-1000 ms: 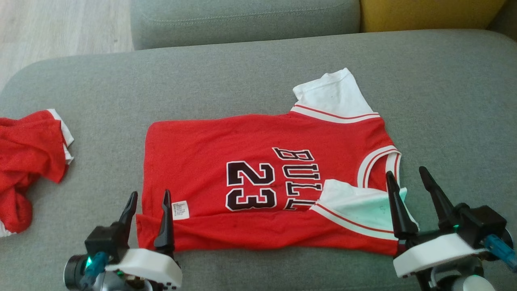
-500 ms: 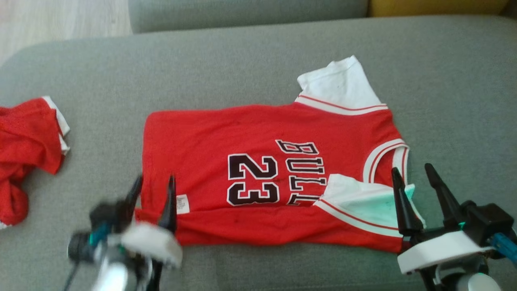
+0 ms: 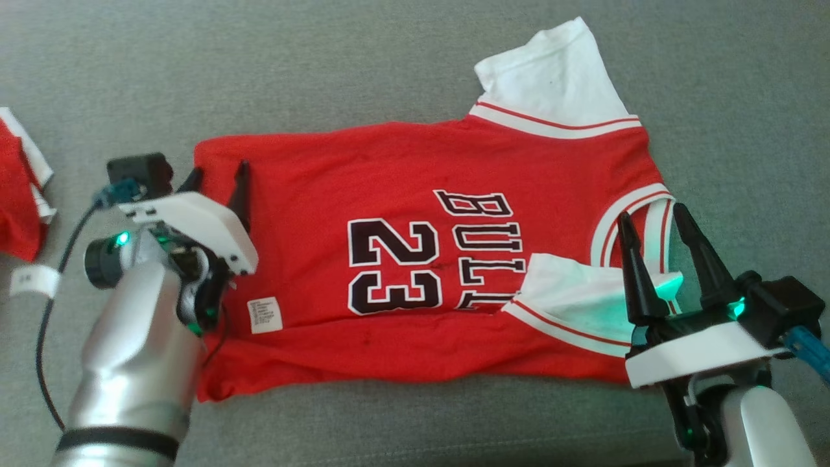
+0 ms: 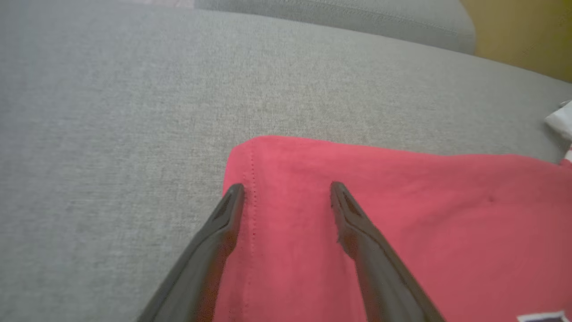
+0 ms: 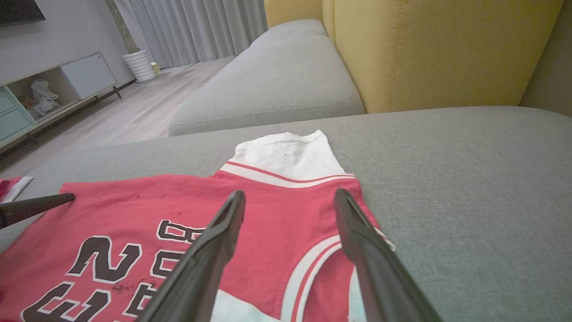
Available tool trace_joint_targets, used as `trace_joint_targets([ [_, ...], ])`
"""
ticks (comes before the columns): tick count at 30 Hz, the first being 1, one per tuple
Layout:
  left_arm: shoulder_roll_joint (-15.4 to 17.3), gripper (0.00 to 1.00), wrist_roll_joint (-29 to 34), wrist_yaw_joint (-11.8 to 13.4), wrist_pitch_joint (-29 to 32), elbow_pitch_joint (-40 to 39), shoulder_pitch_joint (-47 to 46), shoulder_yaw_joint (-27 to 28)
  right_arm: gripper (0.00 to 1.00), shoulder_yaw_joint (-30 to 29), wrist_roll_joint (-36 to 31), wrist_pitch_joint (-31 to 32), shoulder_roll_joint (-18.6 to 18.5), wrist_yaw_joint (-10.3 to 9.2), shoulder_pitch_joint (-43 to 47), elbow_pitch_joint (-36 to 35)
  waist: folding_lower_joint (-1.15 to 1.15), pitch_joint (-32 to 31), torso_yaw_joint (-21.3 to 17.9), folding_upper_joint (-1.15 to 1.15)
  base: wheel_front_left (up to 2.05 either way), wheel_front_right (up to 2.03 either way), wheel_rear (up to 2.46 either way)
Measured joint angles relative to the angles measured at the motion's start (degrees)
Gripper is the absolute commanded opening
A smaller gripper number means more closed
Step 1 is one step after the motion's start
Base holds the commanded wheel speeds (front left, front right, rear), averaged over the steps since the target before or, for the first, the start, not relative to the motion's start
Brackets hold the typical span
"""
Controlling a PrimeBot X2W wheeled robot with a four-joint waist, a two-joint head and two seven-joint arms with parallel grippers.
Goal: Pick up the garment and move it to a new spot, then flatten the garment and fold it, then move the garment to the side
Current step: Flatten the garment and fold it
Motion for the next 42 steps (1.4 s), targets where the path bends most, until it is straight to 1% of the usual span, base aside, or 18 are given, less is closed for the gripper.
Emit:
trace_joint_targets([
  [3,-0.15,1.00,-1.35,-0.91,0.70,5.01,-3.26,0.89,1.00,0.26,0.25,-0.65,0.00,0.00,-0.30,0.69,-0.01,0.61,-0.81,0.00,0.00,0.00,0.00],
  [4,-0.18,0.97,-1.56,-1.42,0.94,6.41,-4.33,1.19,1.00,0.33,0.48,-0.68,0.00,0.00,-0.31,0.93,-0.01,0.70,-1.03,0.00,0.00,0.00,0.00],
  [5,-0.19,0.66,-2.04,-2.02,1.36,7.69,-5.33,1.40,1.00,0.34,0.51,-0.79,0.00,0.00,-0.32,1.13,-0.01,0.77,-1.20,0.00,0.00,0.00,0.00],
  [6,-0.15,0.29,-2.32,-2.59,1.76,9.03,-6.22,1.44,1.00,0.38,0.55,-1.00,0.00,0.00,-0.36,1.30,-0.01,0.81,-1.36,0.00,0.00,0.00,0.00],
  [7,-0.13,0.00,-2.52,-3.03,1.76,10.07,-6.81,1.45,1.00,0.44,0.74,-1.00,0.00,0.00,-0.41,1.47,-0.01,0.81,-1.50,0.00,0.00,0.00,0.00],
  [9,-0.21,0.00,-2.52,-3.93,1.67,11.63,-7.46,1.33,1.00,0.48,0.94,-1.01,0.00,0.00,-0.52,1.83,-0.01,0.82,-1.64,0.00,0.00,0.00,0.00],
  [12,-0.23,0.00,-2.36,-4.61,0.10,13.17,-7.99,0.75,1.00,0.29,1.27,-1.04,0.00,0.00,-1.22,2.42,-0.01,0.73,-1.62,0.00,0.00,0.00,0.00],
  [15,-0.35,0.00,-1.64,-4.86,-2.49,14.58,-8.36,-0.34,1.00,-0.53,1.96,-1.24,-0.16,0.00,-2.42,3.22,-0.01,0.54,-1.37,0.00,0.00,0.00,0.00],
  [18,-0.65,0.00,-1.31,-4.97,-3.74,15.27,-8.65,-0.70,1.00,-1.31,2.45,-1.29,-0.67,0.00,-3.20,4.26,-0.01,0.42,-1.02,0.00,0.00,0.00,0.00],
  [19,-0.78,0.00,-1.31,-5.34,-4.41,15.70,-8.74,-0.92,1.00,-1.72,2.58,-1.43,-0.94,0.00,-3.77,5.15,-0.01,0.40,-0.86,0.00,0.00,0.00,0.00],
  [22,-1.43,0.00,-1.18,-5.45,-5.73,16.61,-9.16,-1.91,1.00,-3.25,3.44,-1.46,-2.16,0.00,-7.02,8.88,-0.02,0.60,-0.30,0.00,0.00,0.00,0.00],
  [24,-2.08,0.00,-0.79,-5.92,-6.51,17.25,-9.89,-2.22,1.00,-3.81,3.55,-1.43,-3.45,0.00,-11.31,12.82,-0.01,0.99,0.13,0.00,0.00,0.00,0.00],
  [27,-3.22,0.00,-0.79,-6.43,-7.00,17.93,-11.49,-2.94,1.00,-3.70,4.90,-1.40,-5.75,0.00,-20.12,19.86,-0.01,1.85,1.02,0.00,0.00,0.00,0.00],
  [29,-4.12,0.00,-0.73,-6.46,-7.39,18.28,-12.76,-3.94,1.00,-2.67,5.59,-1.33,-7.49,0.00,-26.41,25.49,-0.01,2.53,1.86,0.00,0.00,0.00,0.00],
  [32,-5.08,0.00,-0.31,-7.26,-7.67,18.63,-14.42,-5.02,1.00,0.03,6.11,-1.32,-9.65,0.00,-34.90,33.97,-0.01,3.82,3.05,0.00,0.00,0.00,0.00],
  [37,-6.27,0.00,-0.22,-7.90,-8.44,19.33,-17.78,-6.78,1.00,4.27,8.72,-0.73,-11.07,0.00,-46.51,48.31,0.00,6.34,5.11,0.00,0.00,0.00,0.00],
  [42,-7.24,0.00,-0.23,-8.38,-10.05,19.64,-19.57,-8.44,1.00,6.83,10.92,-0.36,-12.33,0.00,-53.70,58.81,-0.01,8.51,7.03,0.00,0.00,0.00,0.00],
])
